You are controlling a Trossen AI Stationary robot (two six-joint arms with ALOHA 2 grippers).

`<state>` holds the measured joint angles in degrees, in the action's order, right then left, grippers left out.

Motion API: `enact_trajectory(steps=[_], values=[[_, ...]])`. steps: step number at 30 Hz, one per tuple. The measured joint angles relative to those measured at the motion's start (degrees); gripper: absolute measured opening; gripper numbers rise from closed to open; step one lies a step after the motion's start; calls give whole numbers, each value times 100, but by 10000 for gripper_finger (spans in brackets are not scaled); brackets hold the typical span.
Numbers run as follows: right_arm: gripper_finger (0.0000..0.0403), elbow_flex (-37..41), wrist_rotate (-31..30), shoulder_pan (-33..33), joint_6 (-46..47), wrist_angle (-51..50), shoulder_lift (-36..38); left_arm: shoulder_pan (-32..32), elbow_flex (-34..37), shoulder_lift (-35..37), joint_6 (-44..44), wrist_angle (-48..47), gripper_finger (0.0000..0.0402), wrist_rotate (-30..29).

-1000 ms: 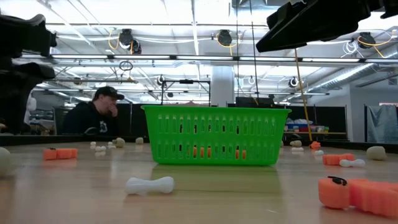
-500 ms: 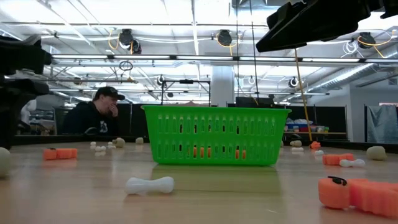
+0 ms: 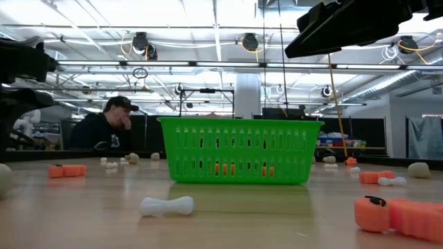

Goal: Sort Halloween decoration
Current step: Put the gray skull toy into the black basket

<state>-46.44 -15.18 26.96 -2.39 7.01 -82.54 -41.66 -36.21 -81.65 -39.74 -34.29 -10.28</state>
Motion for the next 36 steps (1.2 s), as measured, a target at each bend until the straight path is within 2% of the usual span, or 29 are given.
enact_trajectory(steps=[5, 16, 24, 36], values=[[123, 0, 0, -1, 0, 2, 0, 1, 0, -4, -1, 72, 151, -6], [123, 0, 0, -1, -2, 1, 0, 8, 7, -11, 43, 200, 144, -27], [123, 0, 0, 0, -2, 2, 0, 10, 7, -11, 106, 256, 93, -37], [123, 0, 0, -1, 14, 1, 0, 10, 2, -11, 89, 405, 91, -246]])
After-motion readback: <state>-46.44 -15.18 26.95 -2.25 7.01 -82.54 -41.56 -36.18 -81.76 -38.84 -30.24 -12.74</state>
